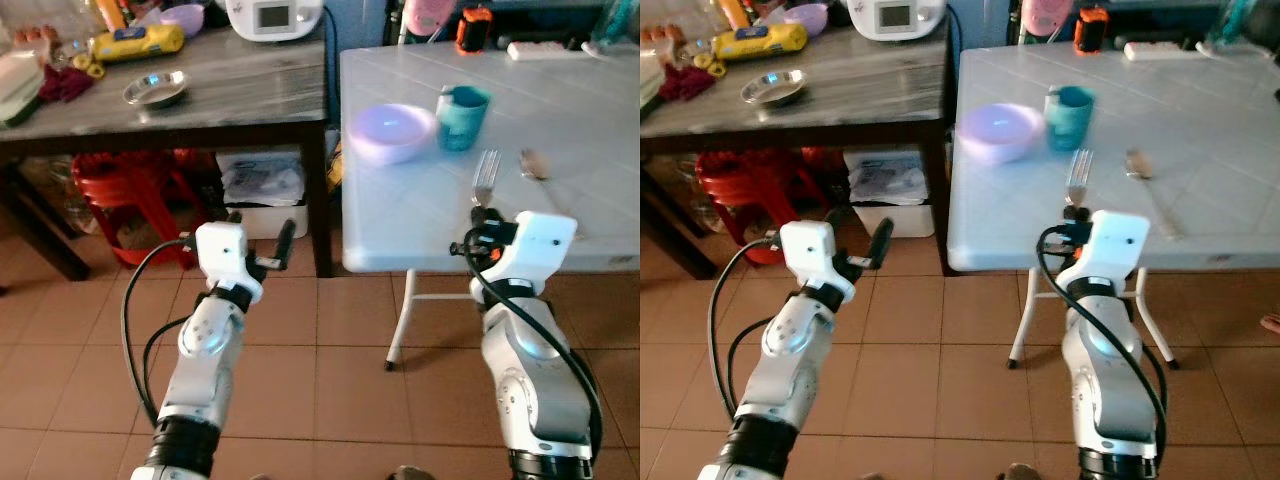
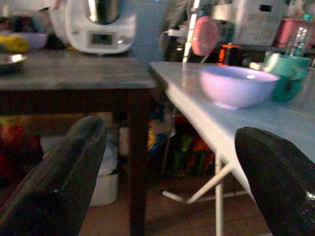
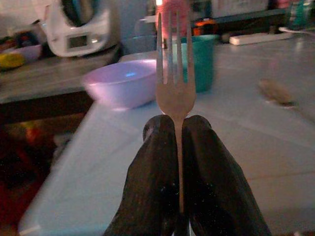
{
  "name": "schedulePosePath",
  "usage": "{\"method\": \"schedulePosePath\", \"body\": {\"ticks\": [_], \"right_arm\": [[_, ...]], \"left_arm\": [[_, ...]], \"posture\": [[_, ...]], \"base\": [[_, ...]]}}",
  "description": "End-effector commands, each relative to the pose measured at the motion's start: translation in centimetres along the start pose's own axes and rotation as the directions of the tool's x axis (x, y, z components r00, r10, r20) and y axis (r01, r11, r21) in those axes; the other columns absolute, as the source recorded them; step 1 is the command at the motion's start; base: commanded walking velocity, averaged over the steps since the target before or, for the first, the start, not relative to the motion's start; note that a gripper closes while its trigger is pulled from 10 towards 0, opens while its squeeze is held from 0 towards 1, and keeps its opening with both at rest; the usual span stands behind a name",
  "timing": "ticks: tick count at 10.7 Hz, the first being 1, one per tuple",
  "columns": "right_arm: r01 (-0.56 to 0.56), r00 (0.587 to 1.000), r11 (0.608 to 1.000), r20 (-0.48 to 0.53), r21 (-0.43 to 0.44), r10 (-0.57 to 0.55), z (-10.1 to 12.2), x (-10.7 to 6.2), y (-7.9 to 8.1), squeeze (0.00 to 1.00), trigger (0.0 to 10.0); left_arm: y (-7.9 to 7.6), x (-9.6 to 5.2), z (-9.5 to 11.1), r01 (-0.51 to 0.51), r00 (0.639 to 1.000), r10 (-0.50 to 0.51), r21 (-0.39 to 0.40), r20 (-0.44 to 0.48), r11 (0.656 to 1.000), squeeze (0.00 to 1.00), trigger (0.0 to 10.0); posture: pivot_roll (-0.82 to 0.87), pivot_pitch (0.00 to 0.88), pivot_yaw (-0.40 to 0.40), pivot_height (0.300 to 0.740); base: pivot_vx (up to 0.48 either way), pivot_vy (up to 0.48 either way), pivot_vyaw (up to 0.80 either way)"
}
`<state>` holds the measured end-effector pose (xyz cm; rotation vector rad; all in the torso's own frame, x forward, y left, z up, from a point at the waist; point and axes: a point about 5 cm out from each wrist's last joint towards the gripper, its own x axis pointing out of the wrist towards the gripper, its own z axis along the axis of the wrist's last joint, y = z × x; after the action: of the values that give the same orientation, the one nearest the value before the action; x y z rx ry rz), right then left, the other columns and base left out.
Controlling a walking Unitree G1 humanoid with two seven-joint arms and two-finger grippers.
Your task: Setting the table
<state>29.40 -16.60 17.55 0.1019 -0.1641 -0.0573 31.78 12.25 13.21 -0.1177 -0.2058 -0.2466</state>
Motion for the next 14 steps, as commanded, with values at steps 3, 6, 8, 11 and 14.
{"method": "schedulePosePath", "body": {"ticks": [3, 6, 8, 11, 14], "right_arm": [[-0.033, 0.999, 0.999, 0.018, -0.003, 0.033, 0.35, 0.21, 0.53, 0.0, 10.0], [-0.023, 1.0, 1.0, 0.016, -0.006, 0.023, 0.17, 0.01, 0.39, 0.0, 10.0], [-0.02, 1.0, 1.0, 0.015, -0.007, 0.02, 0.06, 0.06, 0.32, 0.0, 10.0], [-0.026, 1.0, 1.0, 0.015, -0.005, 0.026, 0.04, 0.17, 0.5, 0.0, 10.0], [-0.023, 1.0, 1.0, 0.016, -0.01, 0.023, 0.05, 0.19, 0.49, 0.0, 10.0]], "left_arm": [[0.37, -0.19, -0.2, -0.027, 1.0, 0.027, 0.004, -0.004, 1.0, 0.0, 10.0], [-0.01, -0.18, -0.22, -0.013, 1.0, 0.013, 0.023, -0.001, 1.0, 0.0, 10.0], [-0.01, -0.18, -0.27, -0.008, 1.0, 0.008, 0.009, -0.002, 1.0, 0.0, 10.0], [-0.12, -0.22, -0.19, -0.002, 1.0, 0.002, 0.028, 0.001, 1.0, 0.0, 10.0], [-0.24, -0.2, -0.21, 0.006, 1.0, -0.006, 0.038, 0.001, 0.999, 0.0, 10.0]], "posture": [[-0.17, 0.118, 0.084, 0.74], [-0.17, 0.121, 0.088, 0.74], [-0.17, 0.12, 0.088, 0.74], [-0.17, 0.116, 0.085, 0.74], [-0.17, 0.117, 0.087, 0.74]], "base": [[0.0, 0.437, 0.0], [0.0, 0.0, 0.0], [0.0, 0.0, 0.0], [0.0, 0.0, 0.0], [0.0, 0.0, 0.0]]}}
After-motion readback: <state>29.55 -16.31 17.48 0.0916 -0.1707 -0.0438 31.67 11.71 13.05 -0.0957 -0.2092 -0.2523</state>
